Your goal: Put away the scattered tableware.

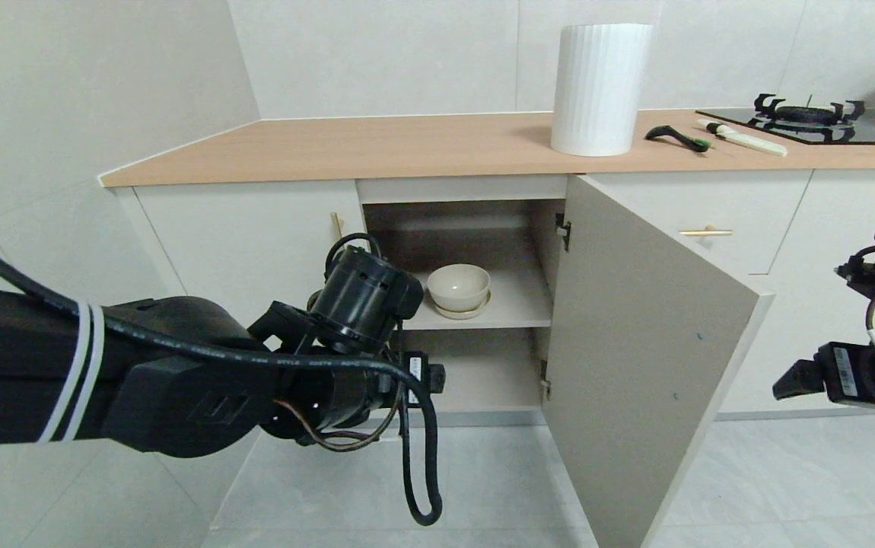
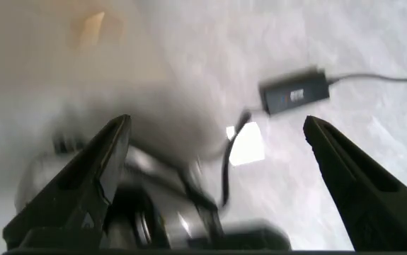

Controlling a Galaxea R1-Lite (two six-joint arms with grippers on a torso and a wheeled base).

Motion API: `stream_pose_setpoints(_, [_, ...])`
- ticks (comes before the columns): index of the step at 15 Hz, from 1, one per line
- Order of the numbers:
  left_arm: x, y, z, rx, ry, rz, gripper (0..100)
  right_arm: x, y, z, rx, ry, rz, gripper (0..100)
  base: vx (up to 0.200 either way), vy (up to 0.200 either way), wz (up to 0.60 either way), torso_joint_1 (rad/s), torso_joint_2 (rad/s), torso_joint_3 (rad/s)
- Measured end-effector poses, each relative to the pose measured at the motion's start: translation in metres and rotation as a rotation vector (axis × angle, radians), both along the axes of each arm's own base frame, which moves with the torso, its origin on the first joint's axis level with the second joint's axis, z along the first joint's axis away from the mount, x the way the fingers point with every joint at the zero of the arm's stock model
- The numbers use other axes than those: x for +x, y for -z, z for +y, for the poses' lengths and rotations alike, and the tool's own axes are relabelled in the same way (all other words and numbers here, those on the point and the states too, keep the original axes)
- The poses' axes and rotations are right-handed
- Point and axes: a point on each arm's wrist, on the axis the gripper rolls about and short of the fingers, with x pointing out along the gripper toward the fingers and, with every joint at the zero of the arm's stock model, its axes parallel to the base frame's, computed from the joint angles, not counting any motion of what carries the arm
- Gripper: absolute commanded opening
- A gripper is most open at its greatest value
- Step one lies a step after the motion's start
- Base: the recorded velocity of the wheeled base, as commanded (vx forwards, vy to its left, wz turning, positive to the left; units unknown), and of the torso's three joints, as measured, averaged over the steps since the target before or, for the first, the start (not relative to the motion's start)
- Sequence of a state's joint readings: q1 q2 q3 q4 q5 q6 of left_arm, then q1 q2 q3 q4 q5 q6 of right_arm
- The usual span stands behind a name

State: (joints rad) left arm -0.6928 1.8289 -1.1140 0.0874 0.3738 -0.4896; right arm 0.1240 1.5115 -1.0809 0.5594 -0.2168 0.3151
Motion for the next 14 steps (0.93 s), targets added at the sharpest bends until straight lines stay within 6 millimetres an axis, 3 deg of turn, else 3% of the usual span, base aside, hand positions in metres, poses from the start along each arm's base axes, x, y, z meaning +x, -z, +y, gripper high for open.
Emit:
stream_pose_setpoints(2, [0.001,0.000,0.002,-0.002,-0.008,-0.002,100,0.031,0.013,-0.008,0.020,0.062,-0.061,100,0.000,0.000,0.00,0.000,0.00,0.000])
stream_pose_setpoints(5, [0.002,-0.001,0.002,-0.004,-0.009,-0.004,100,0.061,0.033,-0.015,0.056,0.141,-0.098,100,0.000,0.000,0.00,0.000,0.00,0.000])
stream_pose_setpoints(9, [0.003,-0.005,0.006,-0.014,-0.021,-0.014,100,0.071,0.051,-0.008,0.105,0.115,-0.044,100,0.000,0.000,0.00,0.000,0.00,0.000])
stream_pose_setpoints(14, [0.006,-0.006,0.010,-0.017,-0.037,-0.019,100,0.070,0.058,0.019,0.158,0.033,-0.013,100,0.000,0.000,0.00,0.000,0.00,0.000])
